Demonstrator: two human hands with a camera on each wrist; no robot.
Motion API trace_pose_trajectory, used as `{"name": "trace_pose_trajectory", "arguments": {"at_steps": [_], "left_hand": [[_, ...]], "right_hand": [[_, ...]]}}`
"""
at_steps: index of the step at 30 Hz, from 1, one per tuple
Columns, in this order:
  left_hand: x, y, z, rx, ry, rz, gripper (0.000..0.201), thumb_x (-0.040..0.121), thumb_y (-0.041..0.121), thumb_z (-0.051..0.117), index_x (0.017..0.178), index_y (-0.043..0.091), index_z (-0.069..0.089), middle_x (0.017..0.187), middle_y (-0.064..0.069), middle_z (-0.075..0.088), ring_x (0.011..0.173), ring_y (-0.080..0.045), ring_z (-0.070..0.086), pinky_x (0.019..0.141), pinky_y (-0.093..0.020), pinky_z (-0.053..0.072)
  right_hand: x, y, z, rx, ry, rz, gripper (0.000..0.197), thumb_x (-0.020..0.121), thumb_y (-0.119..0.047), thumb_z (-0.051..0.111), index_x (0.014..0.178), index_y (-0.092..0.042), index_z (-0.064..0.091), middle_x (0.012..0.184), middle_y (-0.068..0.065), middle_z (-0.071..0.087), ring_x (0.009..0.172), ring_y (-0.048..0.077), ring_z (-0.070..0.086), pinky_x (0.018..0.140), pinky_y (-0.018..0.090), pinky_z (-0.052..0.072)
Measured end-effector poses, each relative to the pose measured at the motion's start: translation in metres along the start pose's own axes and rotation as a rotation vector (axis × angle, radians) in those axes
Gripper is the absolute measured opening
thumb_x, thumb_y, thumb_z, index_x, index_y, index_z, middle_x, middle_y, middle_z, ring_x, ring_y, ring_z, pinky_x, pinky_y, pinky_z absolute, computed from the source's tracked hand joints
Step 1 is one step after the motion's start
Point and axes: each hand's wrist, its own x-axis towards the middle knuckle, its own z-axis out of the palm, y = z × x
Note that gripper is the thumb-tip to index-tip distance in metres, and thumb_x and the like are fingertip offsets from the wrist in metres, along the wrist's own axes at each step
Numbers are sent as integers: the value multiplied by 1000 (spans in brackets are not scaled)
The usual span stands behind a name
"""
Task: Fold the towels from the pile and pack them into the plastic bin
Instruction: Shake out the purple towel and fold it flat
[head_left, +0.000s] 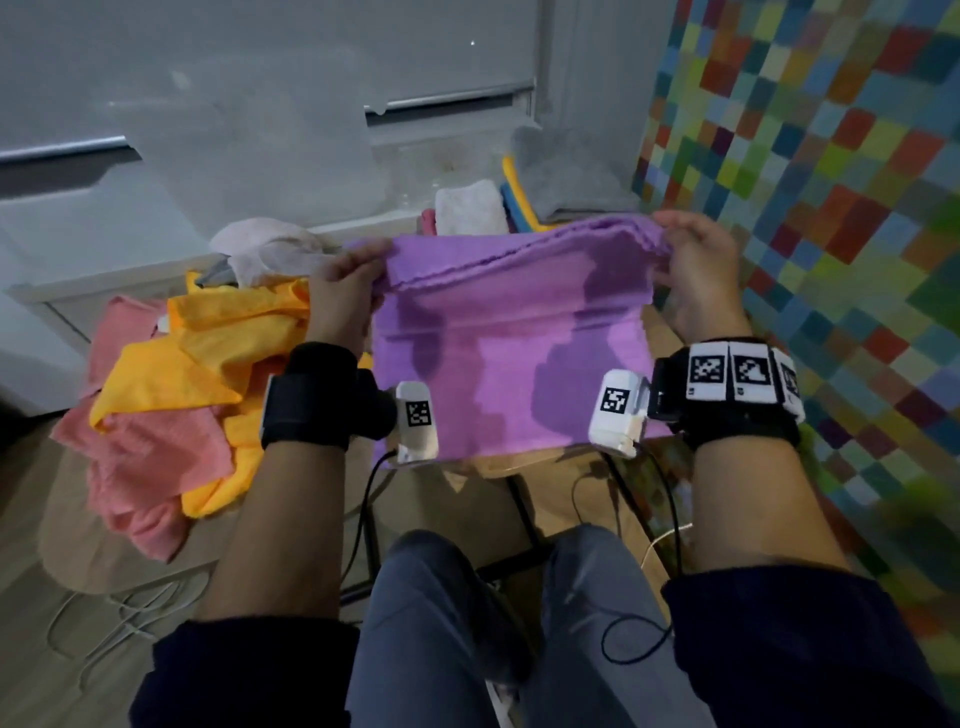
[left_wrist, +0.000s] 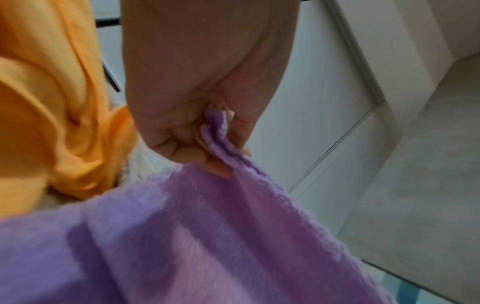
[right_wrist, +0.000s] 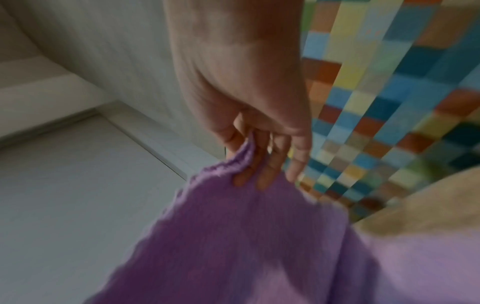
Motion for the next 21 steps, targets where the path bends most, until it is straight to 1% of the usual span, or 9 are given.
{"name": "trace_pose_trajectory", "arguments": {"at_steps": [2, 4, 6, 9, 12, 14, 16, 19, 21], "left_hand": [[-7, -18, -12, 77, -43, -33, 22, 90, 4, 50, 85, 18, 67, 61, 5, 57, 49, -3, 42, 45, -14, 27], [-20, -43, -25, 145, -98, -121, 18, 90, 9, 55, 83, 17, 68, 59, 4, 52, 50, -5, 39, 45, -14, 29], [-35, -63, -36, 173, -124, -207, 23, 91, 7, 55, 78, 17, 71, 51, 6, 50, 45, -6, 42, 45, -16, 34], [-57, -73, -44, 215, -183, -291, 22, 91, 2, 52, 81, 15, 66, 50, 8, 55, 41, -2, 49, 41, -12, 39], [-72, -69, -46, 225, -214, -290, 20, 90, -2, 52, 83, 14, 63, 46, 13, 58, 39, 3, 50, 38, -9, 39], [-74, -62, -48, 209, -207, -261, 18, 89, 0, 54, 85, 15, 64, 51, 15, 61, 42, 5, 51, 41, -7, 40], [-74, -56, -52, 148, -193, -257, 16, 89, 2, 55, 87, 15, 66, 57, 15, 62, 44, 5, 50, 44, -6, 41], [-81, -59, -56, 146, -222, -307, 15, 89, 3, 54, 88, 13, 65, 57, 10, 61, 41, 3, 49, 42, -7, 39], [-88, -69, -56, 196, -242, -362, 16, 89, -3, 53, 85, 10, 62, 47, 6, 56, 36, 0, 48, 37, -11, 39]], "right_hand": [[-5, 18, -13, -49, -16, 125, 24, 91, -4, 48, 76, -18, 60, 87, 6, 62, 81, 20, 61, 58, 21, 53], [-15, 39, -25, -185, -60, 297, 15, 90, -6, 54, 77, -14, 55, 77, 7, 58, 62, 19, 58, 40, 18, 46], [-25, 59, -32, -333, -108, 414, 12, 90, -10, 54, 80, -14, 51, 70, 8, 54, 44, 15, 56, 36, 16, 41], [-35, 77, -38, -395, -91, 423, 18, 89, -4, 52, 74, -14, 50, 64, 11, 54, 29, 12, 53, 31, 15, 42], [-39, 79, -42, -400, -23, 349, 13, 89, -3, 51, 79, -10, 56, 66, 12, 56, 42, 17, 55, 39, 19, 47], [-37, 78, -43, -385, 22, 268, 11, 86, -4, 52, 82, -4, 62, 71, 14, 58, 53, 22, 56, 54, 29, 49], [-39, 77, -46, -399, 62, 203, 14, 83, -5, 52, 73, -6, 61, 75, 14, 55, 67, 24, 55, 64, 35, 46], [-43, 82, -50, -492, 81, 166, 16, 82, -5, 50, 78, 5, 62, 76, 14, 51, 73, 23, 51, 67, 33, 42], [-49, 85, -52, -614, 66, 180, 16, 85, -7, 49, 85, 2, 63, 84, 14, 56, 84, 25, 56, 75, 33, 43]]}}
